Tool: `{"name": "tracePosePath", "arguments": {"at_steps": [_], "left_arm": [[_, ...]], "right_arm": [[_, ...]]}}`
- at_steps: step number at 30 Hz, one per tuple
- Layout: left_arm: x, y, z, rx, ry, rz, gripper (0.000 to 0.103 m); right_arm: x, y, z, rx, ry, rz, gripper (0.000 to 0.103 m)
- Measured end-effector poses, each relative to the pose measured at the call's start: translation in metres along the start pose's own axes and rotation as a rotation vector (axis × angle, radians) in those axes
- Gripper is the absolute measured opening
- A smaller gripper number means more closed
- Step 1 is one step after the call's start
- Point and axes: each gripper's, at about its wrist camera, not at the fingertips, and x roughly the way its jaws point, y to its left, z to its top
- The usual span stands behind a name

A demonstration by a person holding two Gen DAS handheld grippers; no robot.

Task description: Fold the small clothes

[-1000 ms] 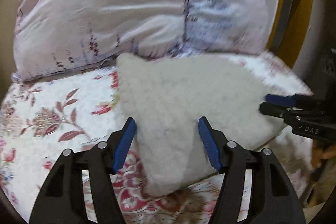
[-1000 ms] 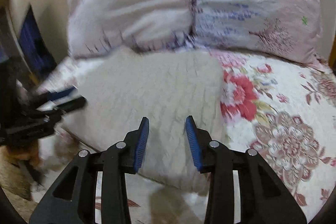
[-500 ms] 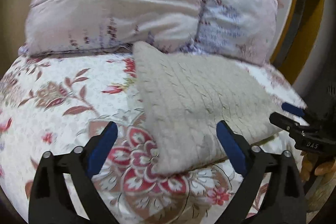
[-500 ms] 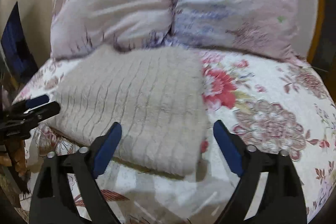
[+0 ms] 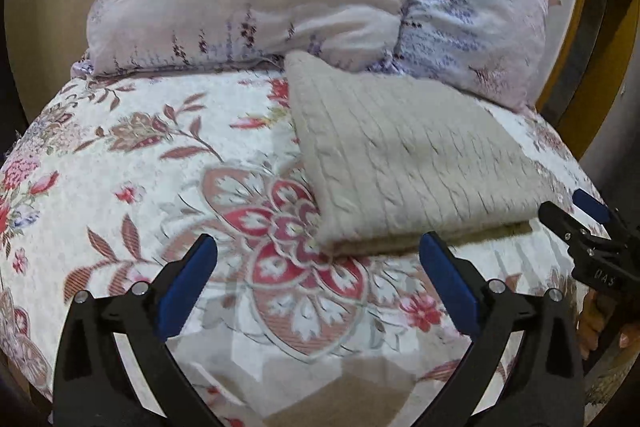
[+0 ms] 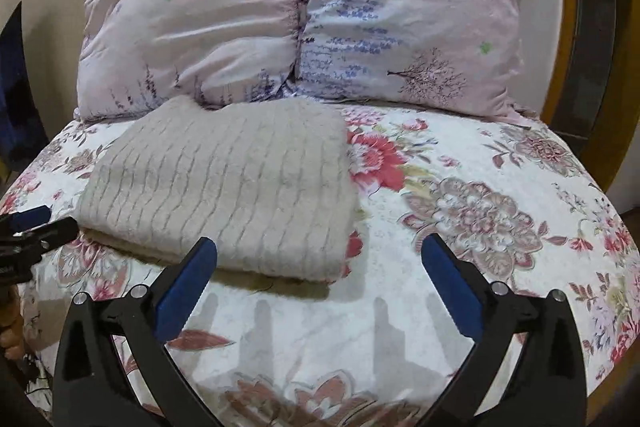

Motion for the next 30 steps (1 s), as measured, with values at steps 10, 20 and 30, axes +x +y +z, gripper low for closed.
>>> {"name": "tracePosePath", "arguments": {"at_steps": [10,20,30], "left_arm": [[0.024,-0.026,-0.012,0.092,0.103,0.092,0.101],[0.032,-0.025,-0.01,0.092,0.126,0.109,0.101],[0.034,-0.027,-0.01,0.094,0.123,0.123,0.101]], "right_arm": [[0.02,0.019,-0.01,-0.021,0.129,0.021,0.102],[0.03,0.016,-0.014,0.003,0.182,0.012,0.102],[0.036,0.016,-0.016,-0.004,0.224,0.002,0.102]]}}
